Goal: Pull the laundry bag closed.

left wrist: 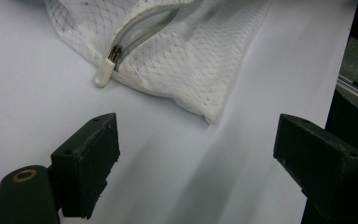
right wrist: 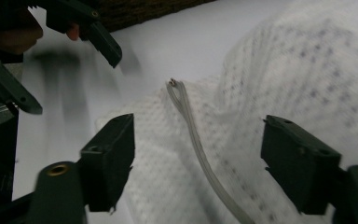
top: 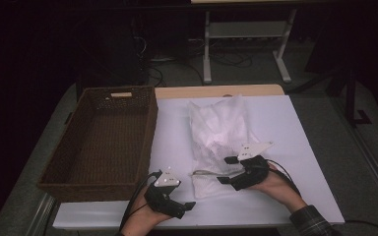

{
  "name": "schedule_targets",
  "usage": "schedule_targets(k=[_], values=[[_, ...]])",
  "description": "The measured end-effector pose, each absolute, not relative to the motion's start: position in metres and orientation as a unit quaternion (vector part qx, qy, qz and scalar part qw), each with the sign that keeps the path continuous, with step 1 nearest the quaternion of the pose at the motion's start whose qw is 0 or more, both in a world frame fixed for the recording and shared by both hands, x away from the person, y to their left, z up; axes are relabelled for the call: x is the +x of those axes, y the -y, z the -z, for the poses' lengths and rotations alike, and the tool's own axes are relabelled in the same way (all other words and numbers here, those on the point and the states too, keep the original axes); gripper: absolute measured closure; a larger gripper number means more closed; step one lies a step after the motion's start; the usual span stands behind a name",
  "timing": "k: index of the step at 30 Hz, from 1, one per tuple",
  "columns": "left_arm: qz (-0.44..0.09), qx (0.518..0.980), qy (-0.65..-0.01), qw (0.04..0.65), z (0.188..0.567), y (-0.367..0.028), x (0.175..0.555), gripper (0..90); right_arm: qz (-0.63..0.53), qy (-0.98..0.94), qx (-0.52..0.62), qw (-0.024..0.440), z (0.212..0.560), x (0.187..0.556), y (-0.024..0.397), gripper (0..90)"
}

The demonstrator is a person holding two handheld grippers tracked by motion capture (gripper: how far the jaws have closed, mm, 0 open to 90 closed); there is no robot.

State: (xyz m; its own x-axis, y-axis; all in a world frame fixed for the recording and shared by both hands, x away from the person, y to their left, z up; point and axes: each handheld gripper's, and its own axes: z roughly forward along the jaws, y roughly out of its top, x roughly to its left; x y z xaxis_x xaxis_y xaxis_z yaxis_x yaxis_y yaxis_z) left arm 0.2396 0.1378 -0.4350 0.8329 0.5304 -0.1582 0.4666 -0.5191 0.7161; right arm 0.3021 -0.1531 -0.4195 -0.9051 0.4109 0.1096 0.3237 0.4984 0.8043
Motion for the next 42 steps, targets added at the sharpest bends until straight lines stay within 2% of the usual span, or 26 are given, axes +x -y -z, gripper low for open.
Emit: schedule_targets(k=[5,14,27,42], values=[[-0.04,0.871,-0.284,0.398,0.435,-0.137,0.24,13.8,-0.46,-0.865,0.198,0.039,0.421,0.308,0.133,43.8],[-0.039,0.872,-0.284,0.397,0.435,-0.138,0.24,13.8,-0.458,-0.869,0.182,0.039,0.421,0.316,0.102,57.9],[-0.04,0.871,-0.285,0.398,0.434,-0.139,0.24,13.8,-0.434,-0.882,0.175,0.053,0.432,0.323,0.064,67.2],[-0.038,0.874,-0.282,0.394,0.433,-0.139,0.24,13.9,-0.393,-0.904,0.159,0.062,0.453,0.327,0.048,72.8]])
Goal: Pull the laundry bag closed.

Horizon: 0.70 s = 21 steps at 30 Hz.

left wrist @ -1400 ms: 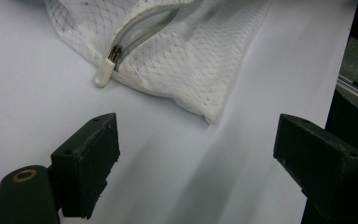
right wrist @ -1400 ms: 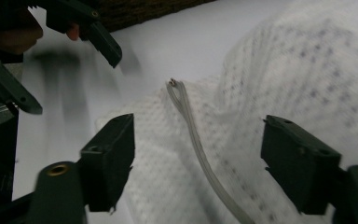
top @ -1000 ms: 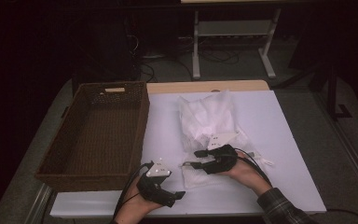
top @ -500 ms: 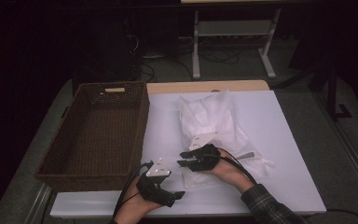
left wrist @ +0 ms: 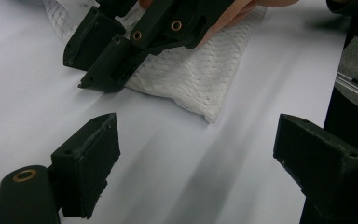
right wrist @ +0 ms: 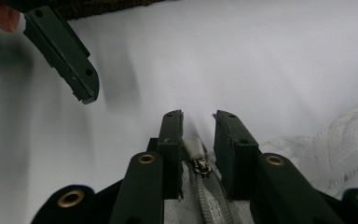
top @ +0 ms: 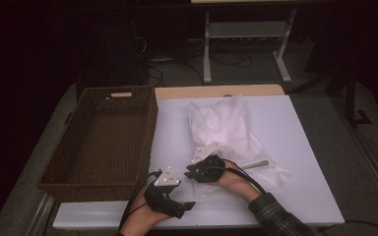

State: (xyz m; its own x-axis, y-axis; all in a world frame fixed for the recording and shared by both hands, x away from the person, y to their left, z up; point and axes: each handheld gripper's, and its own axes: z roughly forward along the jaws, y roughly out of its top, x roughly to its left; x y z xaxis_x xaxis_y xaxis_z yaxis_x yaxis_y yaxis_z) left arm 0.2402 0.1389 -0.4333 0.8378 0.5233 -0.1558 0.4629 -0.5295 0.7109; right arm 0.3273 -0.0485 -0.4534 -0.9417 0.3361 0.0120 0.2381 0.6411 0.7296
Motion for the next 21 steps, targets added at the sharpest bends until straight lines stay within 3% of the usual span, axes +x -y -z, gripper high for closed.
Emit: schedule_targets(k=[3,21], values=[[-0.038,0.874,-0.282,0.394,0.433,-0.139,0.24,13.9,-0.391,-0.906,0.149,0.068,0.453,0.325,0.048,79.6],[-0.034,0.876,-0.279,0.392,0.435,-0.137,0.24,13.9,-0.431,-0.885,0.163,0.07,0.436,0.325,0.056,79.6]])
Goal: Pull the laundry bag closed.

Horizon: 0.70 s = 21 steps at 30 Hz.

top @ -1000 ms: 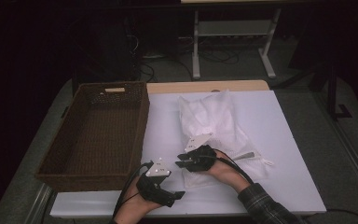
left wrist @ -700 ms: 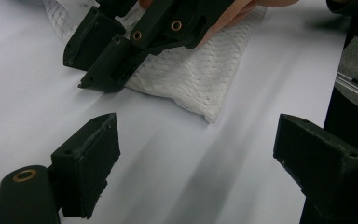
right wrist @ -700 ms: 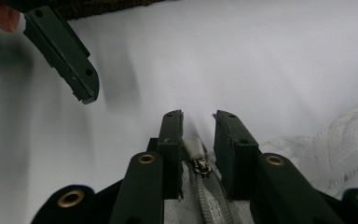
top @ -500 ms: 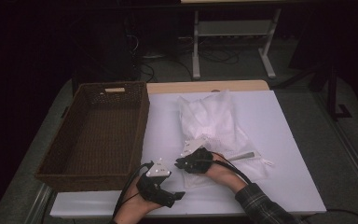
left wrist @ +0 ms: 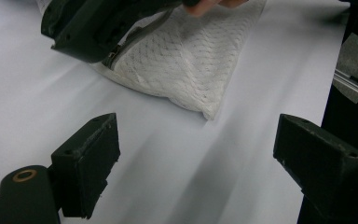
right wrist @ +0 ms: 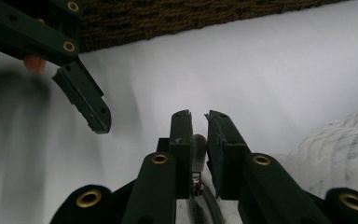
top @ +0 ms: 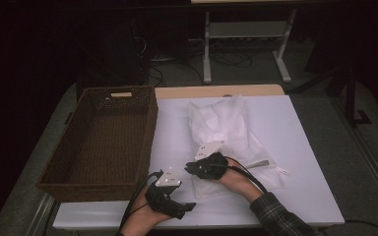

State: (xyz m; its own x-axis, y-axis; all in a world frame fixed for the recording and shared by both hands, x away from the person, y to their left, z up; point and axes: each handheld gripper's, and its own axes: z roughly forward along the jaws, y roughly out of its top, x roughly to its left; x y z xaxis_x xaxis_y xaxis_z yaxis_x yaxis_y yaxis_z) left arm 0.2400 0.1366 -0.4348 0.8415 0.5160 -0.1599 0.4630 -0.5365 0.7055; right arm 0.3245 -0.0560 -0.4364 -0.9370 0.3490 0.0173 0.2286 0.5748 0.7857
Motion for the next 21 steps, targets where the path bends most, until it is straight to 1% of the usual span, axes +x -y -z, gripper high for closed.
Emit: schedule_targets(k=[7,12,15,17,19,21], values=[[-0.033,0.877,-0.279,0.39,0.435,-0.136,0.24,13.9,-0.434,-0.882,0.169,0.075,0.428,0.323,0.069,79.6],[-0.032,0.879,-0.277,0.388,0.435,-0.136,0.24,13.9,-0.429,-0.883,0.175,0.072,0.43,0.32,0.08,79.3],[-0.031,0.879,-0.277,0.388,0.436,-0.136,0.24,13.9,-0.437,-0.879,0.184,0.057,0.43,0.322,0.088,73.3],[-0.031,0.879,-0.277,0.388,0.436,-0.135,0.24,13.9,-0.437,-0.879,0.188,0.044,0.43,0.324,0.093,67.4],[-0.03,0.878,-0.277,0.388,0.436,-0.135,0.241,13.9,-0.433,-0.881,0.186,0.039,0.431,0.325,0.098,61.5],[-0.029,0.879,-0.277,0.387,0.437,-0.135,0.241,13.9,-0.426,-0.885,0.187,0.036,0.434,0.326,0.102,58.1]])
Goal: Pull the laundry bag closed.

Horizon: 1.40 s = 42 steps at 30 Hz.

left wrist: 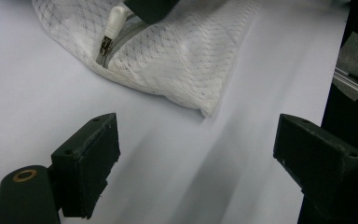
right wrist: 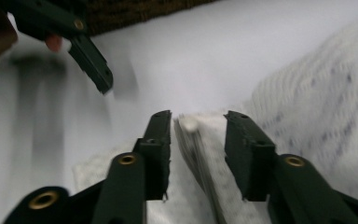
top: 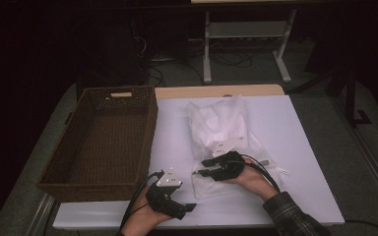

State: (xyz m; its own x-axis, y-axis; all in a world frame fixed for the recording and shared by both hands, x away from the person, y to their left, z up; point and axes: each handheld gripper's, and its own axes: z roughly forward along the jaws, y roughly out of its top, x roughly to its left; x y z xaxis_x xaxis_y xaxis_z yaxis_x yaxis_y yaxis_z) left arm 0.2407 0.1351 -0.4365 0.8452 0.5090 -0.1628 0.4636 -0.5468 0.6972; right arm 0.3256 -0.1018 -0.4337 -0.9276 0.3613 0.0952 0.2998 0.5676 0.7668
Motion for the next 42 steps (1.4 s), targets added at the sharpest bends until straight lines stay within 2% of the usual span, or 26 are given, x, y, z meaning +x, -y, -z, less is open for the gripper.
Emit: schedule_targets(k=[5,12,17,21,28,35,42], values=[[-0.029,0.88,-0.275,0.386,0.437,-0.134,0.241,13.9,-0.414,-0.891,0.184,0.029,0.442,0.329,0.106,56.8],[-0.029,0.879,-0.277,0.386,0.437,-0.134,0.241,13.9,-0.392,-0.906,0.159,0.034,0.453,0.329,0.107,61.4],[-0.031,0.881,-0.28,0.381,0.438,-0.132,0.242,14.1,-0.394,-0.905,0.153,0.043,0.454,0.327,0.11,71.7],[-0.033,0.882,-0.28,0.378,0.439,-0.129,0.242,14.4,-0.401,-0.903,0.149,0.046,0.456,0.327,0.11,84.8],[-0.046,0.875,-0.288,0.387,0.431,-0.124,0.247,15.3,-0.41,-0.899,0.147,0.049,0.454,0.327,0.111,87.1],[-0.075,0.855,-0.309,0.409,0.414,-0.114,0.266,24.6,-0.435,-0.887,0.147,0.047,0.444,0.325,0.119,87.1],[-0.066,0.831,-0.349,0.427,0.413,-0.116,0.296,38.5,-0.44,-0.885,0.145,0.049,0.442,0.323,0.121,87.1]])
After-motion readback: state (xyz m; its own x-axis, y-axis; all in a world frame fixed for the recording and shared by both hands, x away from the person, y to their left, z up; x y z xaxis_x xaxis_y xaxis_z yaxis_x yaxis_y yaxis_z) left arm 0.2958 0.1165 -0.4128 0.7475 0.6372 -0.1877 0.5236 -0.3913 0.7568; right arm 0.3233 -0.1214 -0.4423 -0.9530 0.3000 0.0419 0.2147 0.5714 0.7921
